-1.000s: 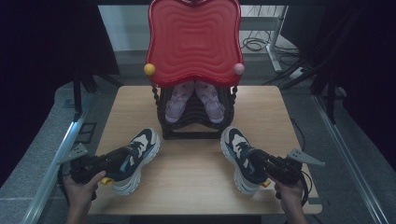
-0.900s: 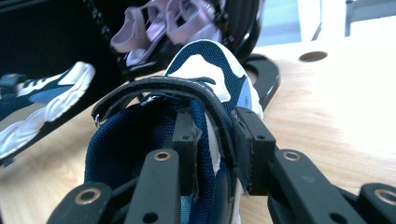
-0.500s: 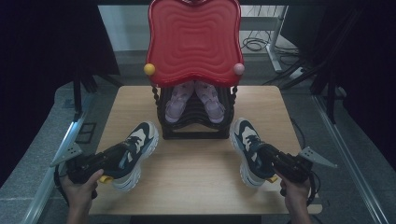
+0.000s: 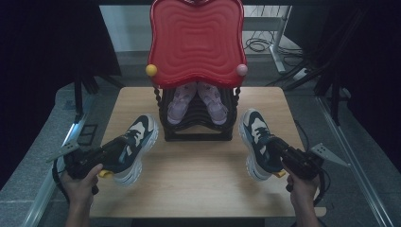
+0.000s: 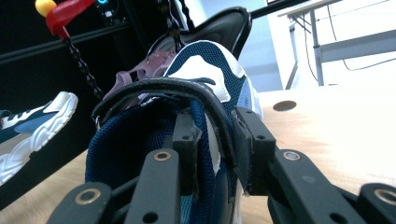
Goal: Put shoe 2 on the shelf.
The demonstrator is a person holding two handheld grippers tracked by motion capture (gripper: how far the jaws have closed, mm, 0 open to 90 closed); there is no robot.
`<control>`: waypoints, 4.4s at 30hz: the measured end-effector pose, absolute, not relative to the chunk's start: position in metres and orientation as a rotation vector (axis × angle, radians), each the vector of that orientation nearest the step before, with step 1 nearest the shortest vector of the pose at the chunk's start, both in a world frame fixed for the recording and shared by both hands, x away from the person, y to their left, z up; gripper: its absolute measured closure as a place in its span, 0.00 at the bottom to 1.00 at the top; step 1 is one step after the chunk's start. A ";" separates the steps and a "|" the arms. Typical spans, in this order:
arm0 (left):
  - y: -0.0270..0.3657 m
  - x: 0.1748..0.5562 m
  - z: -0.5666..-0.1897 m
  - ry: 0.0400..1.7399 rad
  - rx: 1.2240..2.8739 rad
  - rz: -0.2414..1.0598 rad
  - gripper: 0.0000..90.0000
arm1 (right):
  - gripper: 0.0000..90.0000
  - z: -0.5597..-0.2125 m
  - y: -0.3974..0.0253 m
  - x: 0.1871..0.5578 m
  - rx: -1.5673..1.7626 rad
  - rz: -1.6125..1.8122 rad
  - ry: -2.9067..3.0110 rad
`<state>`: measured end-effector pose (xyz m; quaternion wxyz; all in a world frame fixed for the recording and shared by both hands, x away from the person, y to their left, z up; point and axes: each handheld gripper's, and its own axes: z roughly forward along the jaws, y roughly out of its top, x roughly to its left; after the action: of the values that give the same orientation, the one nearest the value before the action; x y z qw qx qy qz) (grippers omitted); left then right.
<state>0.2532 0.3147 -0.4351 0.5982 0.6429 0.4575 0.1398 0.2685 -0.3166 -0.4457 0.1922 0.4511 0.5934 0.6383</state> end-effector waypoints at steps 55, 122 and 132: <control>0.319 0.316 -0.361 1.076 1.377 0.460 0.79 | 0.79 -0.360 -0.308 0.327 1.208 1.832 1.509; 0.273 0.366 -0.211 0.949 1.332 0.500 0.79 | 0.79 -0.220 -0.253 0.367 1.070 1.940 1.545; 0.251 0.383 -0.193 0.929 1.334 0.480 0.79 | 0.79 -0.197 -0.226 0.384 1.062 1.924 1.587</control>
<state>0.3827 0.2512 -0.1934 0.6621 0.5899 0.4107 0.2121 0.3842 -0.2260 -0.1971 0.2137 0.3827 0.5719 0.6935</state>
